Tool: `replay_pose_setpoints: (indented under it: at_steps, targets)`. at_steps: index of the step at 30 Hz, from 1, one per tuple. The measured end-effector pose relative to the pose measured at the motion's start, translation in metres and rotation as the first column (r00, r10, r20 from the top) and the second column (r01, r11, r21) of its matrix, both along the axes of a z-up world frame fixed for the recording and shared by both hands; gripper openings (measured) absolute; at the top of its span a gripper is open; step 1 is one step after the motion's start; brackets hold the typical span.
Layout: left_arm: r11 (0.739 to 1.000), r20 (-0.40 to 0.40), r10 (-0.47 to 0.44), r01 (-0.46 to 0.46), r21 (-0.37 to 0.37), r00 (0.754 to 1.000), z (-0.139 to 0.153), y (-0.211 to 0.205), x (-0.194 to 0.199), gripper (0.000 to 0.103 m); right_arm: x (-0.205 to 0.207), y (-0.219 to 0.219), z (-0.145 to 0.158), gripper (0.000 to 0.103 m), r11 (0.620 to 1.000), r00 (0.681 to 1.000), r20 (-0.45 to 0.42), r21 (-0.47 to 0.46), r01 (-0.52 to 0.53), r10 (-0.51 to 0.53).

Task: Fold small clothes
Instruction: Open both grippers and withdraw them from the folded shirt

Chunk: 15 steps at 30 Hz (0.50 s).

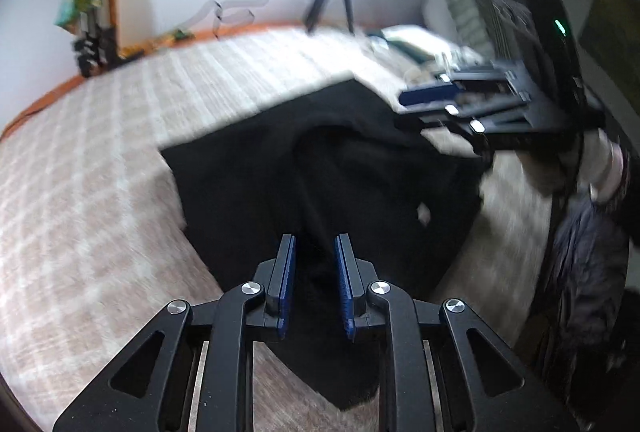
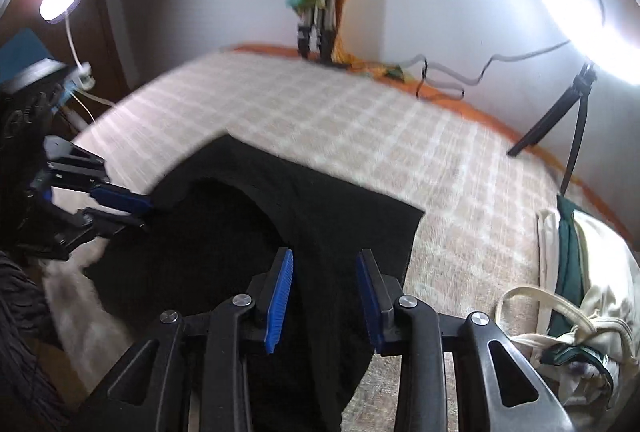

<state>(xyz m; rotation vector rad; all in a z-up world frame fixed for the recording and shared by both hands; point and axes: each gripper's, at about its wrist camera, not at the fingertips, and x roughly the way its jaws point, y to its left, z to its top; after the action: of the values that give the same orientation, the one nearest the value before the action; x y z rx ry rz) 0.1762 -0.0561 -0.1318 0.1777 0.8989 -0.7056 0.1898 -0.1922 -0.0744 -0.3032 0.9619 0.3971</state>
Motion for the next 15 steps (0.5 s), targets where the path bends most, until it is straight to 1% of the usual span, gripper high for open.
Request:
replay_pose_setpoints:
  at_steps: [1,2,3,4,5,6,8,11,13,15]
  targets:
    - [0.999,-0.012,-0.029,0.029,0.016,1.000,-0.005,-0.001,-0.005,0.018,0.000,-0.001,-0.006,0.032,1.000,1.000,-0.031,0.000,-0.001,0.001]
    - [0.997,-0.020,-0.066,0.067,0.047,0.998,-0.011,-0.003,-0.015,0.018,-0.001,-0.004,-0.012,0.032,1.000,0.998,-0.063,0.006,-0.011,0.011]
    - [0.994,-0.012,-0.086,0.086,0.061,0.996,-0.013,-0.002,-0.023,0.018,-0.007,-0.004,-0.017,0.032,0.999,0.995,-0.089,-0.007,-0.039,0.038]
    - [0.993,-0.001,-0.099,0.099,0.061,0.995,-0.012,0.000,-0.029,0.018,-0.013,-0.005,-0.020,0.032,0.998,0.994,-0.094,-0.031,-0.060,0.057]
    - [0.993,-0.014,-0.109,0.110,0.052,0.994,-0.011,0.003,-0.034,0.018,-0.019,-0.008,-0.020,0.032,0.996,0.994,-0.091,-0.047,-0.071,0.066]
    - [0.993,-0.021,-0.107,0.108,0.040,0.994,-0.009,0.007,-0.037,0.018,-0.023,-0.012,-0.018,0.032,0.997,0.993,-0.098,-0.035,-0.075,0.072]
    - [0.995,-0.013,-0.093,0.094,0.030,0.996,-0.004,0.016,-0.042,0.018,-0.029,-0.024,-0.011,0.032,0.997,0.991,-0.109,0.023,-0.071,0.073]
    - [0.999,0.010,-0.050,0.050,0.022,0.999,0.005,0.026,-0.040,0.018,-0.038,-0.049,0.006,0.035,0.995,0.996,-0.085,0.096,-0.004,0.013]
    - [1.000,0.031,-0.022,0.023,-0.002,0.999,0.015,0.030,-0.037,0.018,-0.042,-0.068,0.015,0.036,0.987,0.996,-0.074,0.151,0.057,-0.046]
    - [1.000,0.046,-0.017,0.017,-0.018,0.999,0.022,0.030,-0.035,0.019,-0.047,-0.087,0.018,0.037,0.971,0.989,-0.081,0.196,0.136,-0.122]
